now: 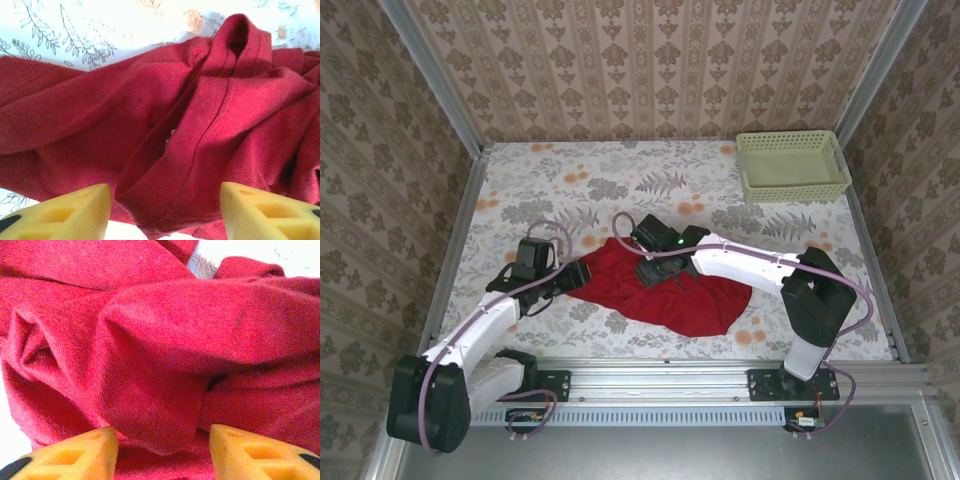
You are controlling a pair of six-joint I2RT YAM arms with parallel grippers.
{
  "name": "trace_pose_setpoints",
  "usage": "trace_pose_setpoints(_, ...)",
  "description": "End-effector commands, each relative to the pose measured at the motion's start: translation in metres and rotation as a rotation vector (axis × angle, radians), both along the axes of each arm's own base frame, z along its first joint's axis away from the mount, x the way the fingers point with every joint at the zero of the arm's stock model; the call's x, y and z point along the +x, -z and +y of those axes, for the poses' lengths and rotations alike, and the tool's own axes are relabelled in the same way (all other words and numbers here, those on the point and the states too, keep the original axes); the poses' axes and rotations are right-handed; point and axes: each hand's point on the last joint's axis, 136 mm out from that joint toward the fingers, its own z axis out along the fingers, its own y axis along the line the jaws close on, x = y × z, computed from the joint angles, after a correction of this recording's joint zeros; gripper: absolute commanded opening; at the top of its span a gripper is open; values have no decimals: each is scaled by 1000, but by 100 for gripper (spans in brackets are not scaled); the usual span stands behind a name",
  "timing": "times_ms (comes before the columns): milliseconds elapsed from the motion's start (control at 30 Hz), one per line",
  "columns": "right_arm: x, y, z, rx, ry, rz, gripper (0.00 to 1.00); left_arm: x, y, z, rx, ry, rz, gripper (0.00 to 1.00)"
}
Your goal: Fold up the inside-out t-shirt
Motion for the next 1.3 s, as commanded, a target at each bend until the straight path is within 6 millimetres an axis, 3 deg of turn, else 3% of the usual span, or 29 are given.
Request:
trace_pose_setpoints(0, 10, -6, 10, 9, -10, -28, 45, -1, 1, -7, -15, 19, 35, 59)
trace_pose_setpoints(133, 13, -5, 10, -14, -2, -32, 25, 4, 2, -16, -25, 36, 37, 51)
trace_pose_setpoints(300, 13, -28, -7, -35, 30, -100, 0, 16, 2, -21, -17, 36, 37, 27)
trace_pose_setpoints(500, -4, -86, -39, -1, 45, -218, 0, 39, -2, -16, 17, 0, 24, 0)
trace_pose_setpoints(633, -16, -124, -71, 17, 99, -302, 0, 58, -10, -9, 25, -31, 14, 0)
trace_pose_setpoints(733, -22, -152, -104, 2, 176, -389, 0, 72, -22, 11, 59, -99, 11, 0)
trace_pose_setpoints(867, -26, -183, -147, 12, 287, -462, 0, 86, -56, 44, 95, -218, -50, 0)
trace_pose_setpoints(933, -29, -194, -159, 34, 315, -482, 0, 90, -81, 52, 98, -246, -105, 0)
trace_pose_setpoints(1067, -32, -218, -166, 85, 326, -533, 0, 86, -140, 60, 86, -282, -237, 0)
trace_pose_setpoints(1267, -29, -243, -165, 162, 322, -584, 0, 62, -221, 60, 32, -296, -437, 0)
